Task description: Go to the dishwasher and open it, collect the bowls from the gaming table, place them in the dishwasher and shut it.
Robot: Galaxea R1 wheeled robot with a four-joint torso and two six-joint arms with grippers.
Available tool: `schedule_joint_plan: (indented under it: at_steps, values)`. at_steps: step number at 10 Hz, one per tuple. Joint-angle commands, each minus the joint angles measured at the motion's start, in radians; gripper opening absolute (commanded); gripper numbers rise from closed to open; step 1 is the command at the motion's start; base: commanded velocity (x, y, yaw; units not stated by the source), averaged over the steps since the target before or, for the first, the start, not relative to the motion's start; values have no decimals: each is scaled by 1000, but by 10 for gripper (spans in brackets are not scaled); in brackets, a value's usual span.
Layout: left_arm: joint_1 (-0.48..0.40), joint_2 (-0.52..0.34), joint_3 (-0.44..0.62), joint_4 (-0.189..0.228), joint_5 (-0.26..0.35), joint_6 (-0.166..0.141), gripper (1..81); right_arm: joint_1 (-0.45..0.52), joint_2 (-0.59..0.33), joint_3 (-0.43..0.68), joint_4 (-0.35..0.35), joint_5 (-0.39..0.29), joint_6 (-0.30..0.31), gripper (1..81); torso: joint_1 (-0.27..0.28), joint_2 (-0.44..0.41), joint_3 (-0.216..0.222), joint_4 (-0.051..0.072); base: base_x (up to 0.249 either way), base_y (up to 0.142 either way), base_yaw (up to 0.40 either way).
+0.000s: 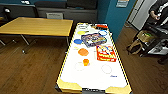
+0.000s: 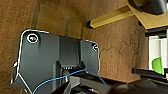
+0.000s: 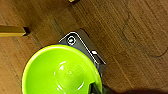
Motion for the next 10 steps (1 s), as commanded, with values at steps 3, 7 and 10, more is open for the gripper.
schedule_joint_plan:
  at_steps: [3,7,10]
  values:
    - [-327,-212,278,-57,142,3,811,-82,158,-54,-126,-28,-4,10,0,0,0,0,0,0,0]
    - [-645,-206,314,-210,397,1,811,-91,301,-138,-163,-39,-6,10,0,0,0,0,0,0,0]
    - [-913,-209,317,-304,595,-5,811,-89,362,-195,-166,-41,-7,10,0,0,0,0,0,0,0]
